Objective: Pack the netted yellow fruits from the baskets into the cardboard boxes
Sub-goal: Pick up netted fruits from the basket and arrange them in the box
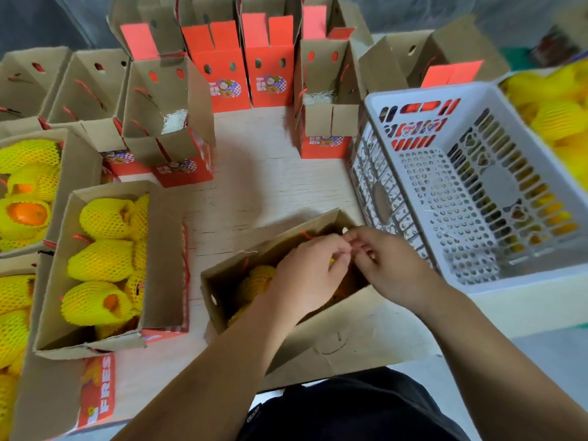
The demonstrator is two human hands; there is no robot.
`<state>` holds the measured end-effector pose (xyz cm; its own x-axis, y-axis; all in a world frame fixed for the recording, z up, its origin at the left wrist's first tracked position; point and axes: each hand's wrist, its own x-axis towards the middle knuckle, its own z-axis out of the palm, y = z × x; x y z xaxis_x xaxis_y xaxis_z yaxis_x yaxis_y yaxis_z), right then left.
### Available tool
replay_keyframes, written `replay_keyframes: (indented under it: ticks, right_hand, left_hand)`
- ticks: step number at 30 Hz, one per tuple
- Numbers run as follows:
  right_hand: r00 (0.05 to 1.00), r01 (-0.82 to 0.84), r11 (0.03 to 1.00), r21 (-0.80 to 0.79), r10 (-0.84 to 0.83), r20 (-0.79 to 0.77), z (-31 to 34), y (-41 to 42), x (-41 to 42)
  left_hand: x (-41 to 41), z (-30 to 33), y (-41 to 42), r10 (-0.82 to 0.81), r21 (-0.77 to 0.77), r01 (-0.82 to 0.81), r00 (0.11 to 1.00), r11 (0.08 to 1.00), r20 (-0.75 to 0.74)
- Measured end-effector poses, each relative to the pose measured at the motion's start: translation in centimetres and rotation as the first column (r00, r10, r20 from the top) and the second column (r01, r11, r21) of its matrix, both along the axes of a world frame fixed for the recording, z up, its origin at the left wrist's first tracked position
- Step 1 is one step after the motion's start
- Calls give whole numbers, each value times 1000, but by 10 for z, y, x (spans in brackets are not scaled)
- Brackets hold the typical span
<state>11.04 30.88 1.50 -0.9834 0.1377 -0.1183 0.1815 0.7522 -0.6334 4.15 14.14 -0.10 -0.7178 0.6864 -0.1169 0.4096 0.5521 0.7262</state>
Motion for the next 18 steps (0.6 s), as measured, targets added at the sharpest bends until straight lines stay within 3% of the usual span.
replay_keyframes:
  ticks: [4,14,18]
  right_hand:
    - [965,130,990,-49,-138,-224,12,32,13]
    - [855,378,909,-174,-415,-309,25,223,78]
    - [817,465,883,-63,-456,-354,20,352,110]
  left_hand:
    - [2,15,71,54,246,-121,963,962,262]
    - [51,21,291,-94,362,30,983,931,159]
    - [80,23,405,-116,391,62,986,918,116]
